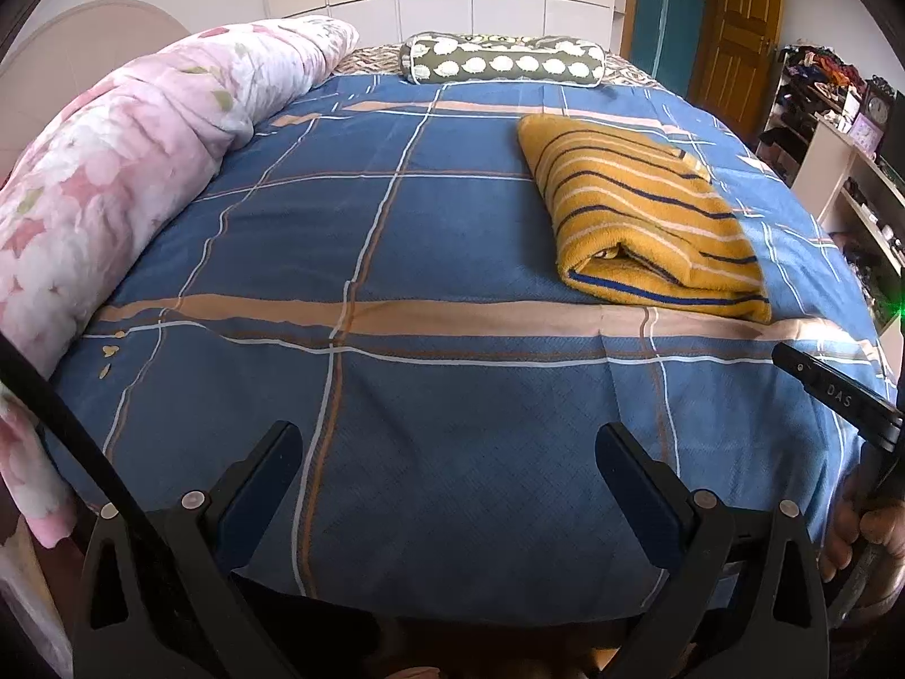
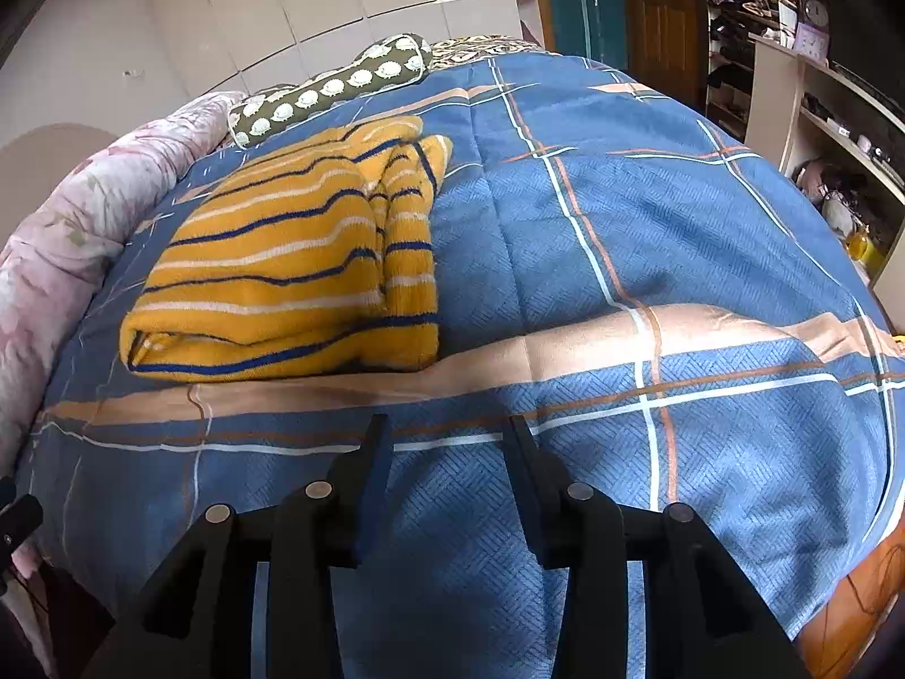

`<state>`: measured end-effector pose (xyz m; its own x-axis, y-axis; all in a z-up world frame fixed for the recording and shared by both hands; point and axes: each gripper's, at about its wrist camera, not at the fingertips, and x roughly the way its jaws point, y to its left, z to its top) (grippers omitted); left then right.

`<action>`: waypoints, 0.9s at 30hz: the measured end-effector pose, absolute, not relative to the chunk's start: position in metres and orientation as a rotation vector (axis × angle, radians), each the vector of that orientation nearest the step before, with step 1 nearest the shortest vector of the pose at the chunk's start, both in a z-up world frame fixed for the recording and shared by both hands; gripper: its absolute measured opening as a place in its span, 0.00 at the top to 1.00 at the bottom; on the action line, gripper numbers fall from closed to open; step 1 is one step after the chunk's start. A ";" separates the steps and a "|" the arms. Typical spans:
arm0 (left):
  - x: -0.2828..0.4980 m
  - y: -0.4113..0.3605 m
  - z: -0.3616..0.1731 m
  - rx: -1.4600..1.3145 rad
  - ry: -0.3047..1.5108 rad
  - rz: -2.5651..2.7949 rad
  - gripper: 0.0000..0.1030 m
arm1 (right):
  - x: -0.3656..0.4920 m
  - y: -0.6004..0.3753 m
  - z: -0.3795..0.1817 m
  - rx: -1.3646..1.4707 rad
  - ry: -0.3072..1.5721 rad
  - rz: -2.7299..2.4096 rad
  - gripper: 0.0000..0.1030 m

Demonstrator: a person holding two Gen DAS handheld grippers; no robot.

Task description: Fold small clothes

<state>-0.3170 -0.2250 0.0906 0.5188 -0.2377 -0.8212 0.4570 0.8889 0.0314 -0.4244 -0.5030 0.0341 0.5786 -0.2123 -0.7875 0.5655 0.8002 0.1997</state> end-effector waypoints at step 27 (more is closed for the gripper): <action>-0.316 -0.246 0.077 0.328 0.972 -0.427 0.00 | -0.466 -0.557 0.033 0.438 0.792 -0.657 0.50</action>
<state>-0.3162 -0.2457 0.0773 0.4920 -0.2006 -0.8471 0.4878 0.8695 0.0774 -0.4657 -0.5573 0.0332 0.5235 -0.3725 -0.7663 0.6846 0.7193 0.1181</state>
